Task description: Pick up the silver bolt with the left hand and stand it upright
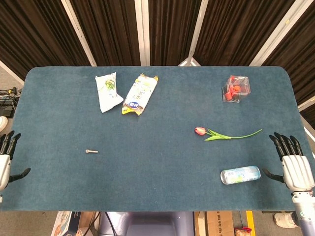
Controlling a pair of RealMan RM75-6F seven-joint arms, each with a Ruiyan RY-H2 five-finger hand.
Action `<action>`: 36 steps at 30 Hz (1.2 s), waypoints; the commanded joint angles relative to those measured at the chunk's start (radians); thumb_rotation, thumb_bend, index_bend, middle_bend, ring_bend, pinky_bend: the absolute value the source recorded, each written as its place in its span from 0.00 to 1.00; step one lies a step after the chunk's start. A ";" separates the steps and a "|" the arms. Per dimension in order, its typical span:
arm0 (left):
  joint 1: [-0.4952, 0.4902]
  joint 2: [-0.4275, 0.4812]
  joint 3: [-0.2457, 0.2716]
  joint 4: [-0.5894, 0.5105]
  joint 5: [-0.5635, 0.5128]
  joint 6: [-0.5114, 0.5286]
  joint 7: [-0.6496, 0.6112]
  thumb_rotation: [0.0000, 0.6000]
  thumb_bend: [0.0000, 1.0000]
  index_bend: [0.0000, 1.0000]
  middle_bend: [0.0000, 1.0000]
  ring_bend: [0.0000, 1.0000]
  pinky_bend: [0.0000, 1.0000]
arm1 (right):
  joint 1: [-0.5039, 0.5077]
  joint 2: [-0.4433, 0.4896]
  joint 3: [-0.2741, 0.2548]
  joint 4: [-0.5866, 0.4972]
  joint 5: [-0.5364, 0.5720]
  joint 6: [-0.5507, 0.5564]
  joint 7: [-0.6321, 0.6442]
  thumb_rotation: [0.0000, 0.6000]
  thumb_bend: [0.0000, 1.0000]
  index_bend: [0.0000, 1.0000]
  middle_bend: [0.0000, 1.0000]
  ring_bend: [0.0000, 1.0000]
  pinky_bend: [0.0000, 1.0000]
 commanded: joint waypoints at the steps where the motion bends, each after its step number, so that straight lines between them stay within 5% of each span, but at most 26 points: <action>1: -0.003 -0.004 0.002 0.000 -0.002 -0.008 0.005 1.00 0.17 0.09 0.00 0.00 0.00 | -0.002 0.006 -0.001 -0.009 -0.001 0.002 0.000 1.00 0.10 0.12 0.10 0.10 0.03; 11: -0.108 0.004 -0.052 -0.009 -0.052 -0.155 0.011 1.00 0.17 0.10 0.00 0.00 0.00 | -0.004 0.007 0.000 -0.016 0.006 0.001 -0.010 1.00 0.10 0.12 0.10 0.10 0.03; 21: -0.321 -0.014 -0.168 -0.087 -0.384 -0.422 0.261 1.00 0.21 0.15 0.00 0.00 0.00 | 0.000 0.000 0.000 -0.016 0.010 -0.009 -0.029 1.00 0.10 0.12 0.10 0.10 0.03; 32: -0.479 -0.078 -0.145 -0.111 -0.609 -0.524 0.489 1.00 0.21 0.17 0.00 0.00 0.00 | 0.007 -0.013 -0.005 -0.013 0.011 -0.025 -0.056 1.00 0.10 0.12 0.10 0.10 0.03; 36: -0.515 -0.112 -0.127 -0.110 -0.606 -0.531 0.513 1.00 0.21 0.20 0.00 0.00 0.00 | 0.008 -0.014 -0.007 -0.016 0.009 -0.028 -0.062 1.00 0.10 0.12 0.10 0.10 0.03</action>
